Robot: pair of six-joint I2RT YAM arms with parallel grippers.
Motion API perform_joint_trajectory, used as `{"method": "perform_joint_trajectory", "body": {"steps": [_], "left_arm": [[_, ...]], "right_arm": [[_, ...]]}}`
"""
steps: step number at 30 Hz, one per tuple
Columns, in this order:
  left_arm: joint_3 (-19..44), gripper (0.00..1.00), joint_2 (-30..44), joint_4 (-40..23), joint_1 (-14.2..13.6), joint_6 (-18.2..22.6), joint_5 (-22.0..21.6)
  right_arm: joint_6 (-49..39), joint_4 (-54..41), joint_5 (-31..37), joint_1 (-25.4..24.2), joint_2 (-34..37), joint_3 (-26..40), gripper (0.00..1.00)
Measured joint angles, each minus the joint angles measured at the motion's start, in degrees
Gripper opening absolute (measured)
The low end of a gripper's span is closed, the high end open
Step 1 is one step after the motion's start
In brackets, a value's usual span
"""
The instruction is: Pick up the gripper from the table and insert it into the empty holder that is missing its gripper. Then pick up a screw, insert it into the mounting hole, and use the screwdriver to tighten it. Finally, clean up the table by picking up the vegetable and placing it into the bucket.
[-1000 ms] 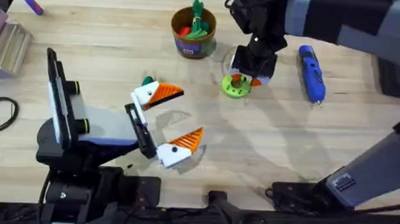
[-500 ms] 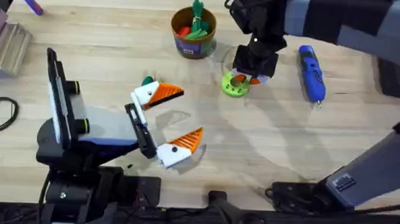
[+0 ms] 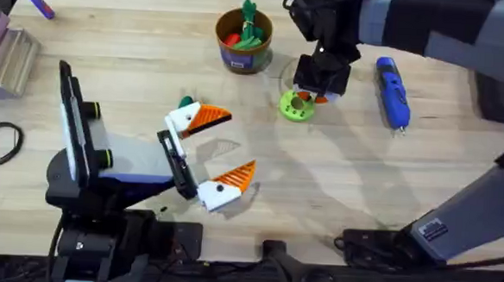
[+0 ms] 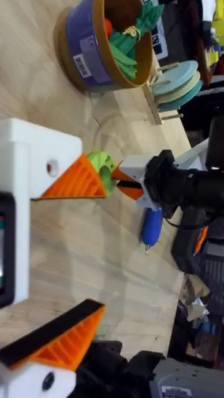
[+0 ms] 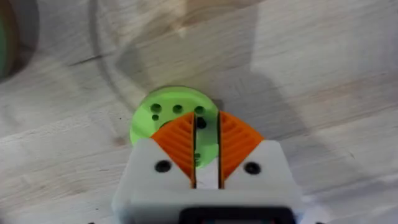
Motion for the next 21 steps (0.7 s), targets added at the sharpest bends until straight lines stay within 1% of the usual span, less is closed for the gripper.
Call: {"method": "perform_joint_trajectory", "body": {"steps": [11, 14, 19, 21], "left_arm": [[0.0, 0.985, 0.0, 0.0, 0.0, 0.0, 0.0], [0.0, 0.986, 0.0, 0.0, 0.0, 0.0, 0.0], [0.0, 0.985, 0.0, 0.0, 0.0, 0.0, 0.0], [0.0, 0.985, 0.0, 0.0, 0.0, 0.0, 0.0]], "right_arm": [[0.0, 0.6, 0.0, 0.0, 0.0, 0.0, 0.204], [0.0, 0.6, 0.0, 0.0, 0.0, 0.0, 0.146], [-0.2, 0.7, 0.0, 0.0, 0.0, 0.0, 0.019], [-0.2, 0.7, 0.0, 0.0, 0.0, 0.0, 0.008]]}}
